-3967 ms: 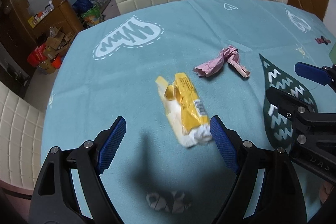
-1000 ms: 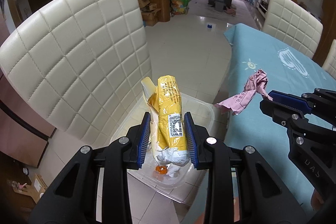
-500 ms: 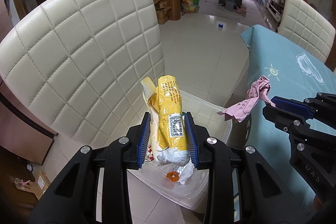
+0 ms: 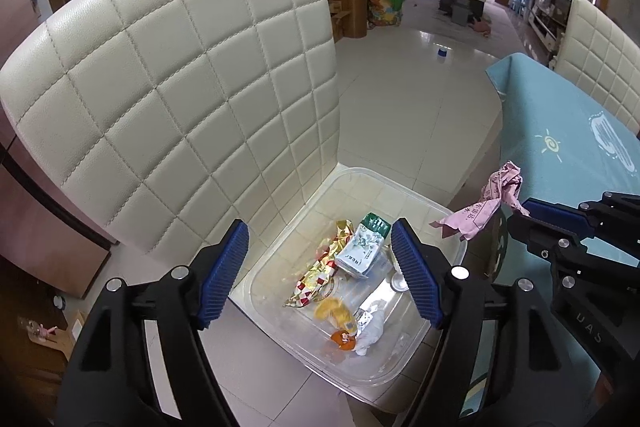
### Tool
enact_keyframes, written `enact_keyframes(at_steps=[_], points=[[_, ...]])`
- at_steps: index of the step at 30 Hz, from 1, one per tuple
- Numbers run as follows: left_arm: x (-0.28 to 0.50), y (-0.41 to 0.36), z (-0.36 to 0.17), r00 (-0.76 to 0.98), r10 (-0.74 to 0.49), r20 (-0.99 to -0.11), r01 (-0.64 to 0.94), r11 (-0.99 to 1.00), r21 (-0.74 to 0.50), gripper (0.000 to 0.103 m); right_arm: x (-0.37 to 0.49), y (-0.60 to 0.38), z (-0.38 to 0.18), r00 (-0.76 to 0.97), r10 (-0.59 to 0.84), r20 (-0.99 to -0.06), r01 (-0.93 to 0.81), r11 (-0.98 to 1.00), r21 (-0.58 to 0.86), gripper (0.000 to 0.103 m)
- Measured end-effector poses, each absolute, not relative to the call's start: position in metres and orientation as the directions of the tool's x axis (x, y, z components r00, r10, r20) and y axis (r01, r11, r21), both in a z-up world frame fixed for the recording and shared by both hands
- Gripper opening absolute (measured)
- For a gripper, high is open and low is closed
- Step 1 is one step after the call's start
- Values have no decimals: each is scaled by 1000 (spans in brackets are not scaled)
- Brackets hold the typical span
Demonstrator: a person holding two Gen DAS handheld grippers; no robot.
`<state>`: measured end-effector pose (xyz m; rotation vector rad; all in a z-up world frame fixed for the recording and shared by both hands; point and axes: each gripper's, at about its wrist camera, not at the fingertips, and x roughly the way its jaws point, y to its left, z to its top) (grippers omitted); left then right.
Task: Collect trash
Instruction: 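Open the left tool over the bin to drop the bread roll, then open the right tool over the bin to drop the pink paper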
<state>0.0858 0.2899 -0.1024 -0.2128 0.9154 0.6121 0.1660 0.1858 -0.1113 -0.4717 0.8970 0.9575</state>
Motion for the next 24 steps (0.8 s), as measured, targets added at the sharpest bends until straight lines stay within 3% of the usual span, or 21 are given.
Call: enact_keyframes(at_steps=[14, 15, 17, 18, 24], points=[[71, 300, -106, 433, 417, -800, -606, 791, 84, 74, 155, 200, -117, 269, 472, -840, -876, 483, -9, 16], [70, 300, -106, 434, 417, -799, -606, 791, 84, 74, 154, 200, -117, 266, 469, -842, -879, 477, -12, 19], [70, 300, -105, 436, 417, -797, -607, 790, 82, 74, 153, 200, -116, 272, 463, -844, -878, 478, -20, 44], [70, 299, -104, 437, 417, -797, -608, 790, 80, 75, 153, 198, -114, 280, 467, -839, -875, 483, -24, 63], [68, 297, -100, 441, 418, -794, -611, 788, 76, 78, 156, 189, -106, 314, 464, -828, -858, 513, -38, 66]])
